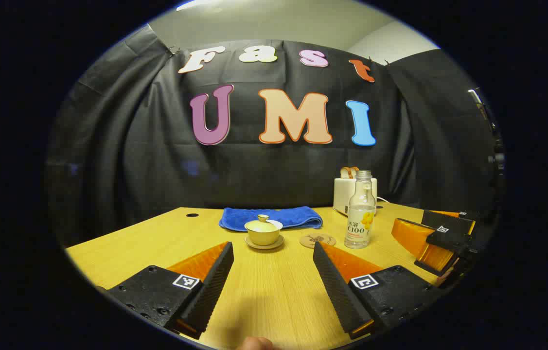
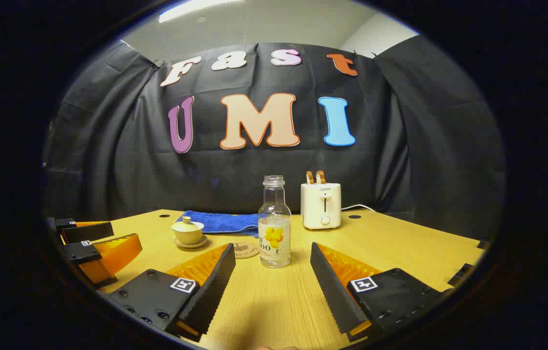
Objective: Open the teacup lid with one hand, grasp the water bottle and pour water into the teacup with the other hand; after pouring, place the water bottle on the coaster and then close the teacup lid.
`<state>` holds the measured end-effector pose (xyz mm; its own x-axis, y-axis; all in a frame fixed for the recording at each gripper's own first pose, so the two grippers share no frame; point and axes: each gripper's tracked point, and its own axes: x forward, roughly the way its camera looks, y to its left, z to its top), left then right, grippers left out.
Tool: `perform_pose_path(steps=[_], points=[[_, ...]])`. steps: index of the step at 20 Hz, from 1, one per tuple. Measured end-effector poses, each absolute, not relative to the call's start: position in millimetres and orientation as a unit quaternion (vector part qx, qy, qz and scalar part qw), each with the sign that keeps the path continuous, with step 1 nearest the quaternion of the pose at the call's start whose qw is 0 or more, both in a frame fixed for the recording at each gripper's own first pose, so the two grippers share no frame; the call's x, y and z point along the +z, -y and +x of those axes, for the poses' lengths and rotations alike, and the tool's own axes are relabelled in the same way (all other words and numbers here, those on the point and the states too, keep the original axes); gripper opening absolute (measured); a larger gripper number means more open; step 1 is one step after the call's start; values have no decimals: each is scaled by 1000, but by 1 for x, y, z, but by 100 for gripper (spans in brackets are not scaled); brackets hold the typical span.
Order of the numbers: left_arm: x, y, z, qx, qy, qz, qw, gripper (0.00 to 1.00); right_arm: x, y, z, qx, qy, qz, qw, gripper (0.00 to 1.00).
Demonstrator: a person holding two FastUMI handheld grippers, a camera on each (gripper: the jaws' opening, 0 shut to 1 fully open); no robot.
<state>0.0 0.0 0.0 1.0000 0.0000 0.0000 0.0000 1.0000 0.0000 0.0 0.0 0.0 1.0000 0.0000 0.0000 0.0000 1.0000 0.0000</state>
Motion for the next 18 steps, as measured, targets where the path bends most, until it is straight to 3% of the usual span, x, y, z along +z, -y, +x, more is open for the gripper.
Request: perform_pose_path(steps=[18], points=[[1, -1, -1, 2, 2, 0, 1000, 96, 0, 1, 0, 7, 1, -1, 1000, 98]])
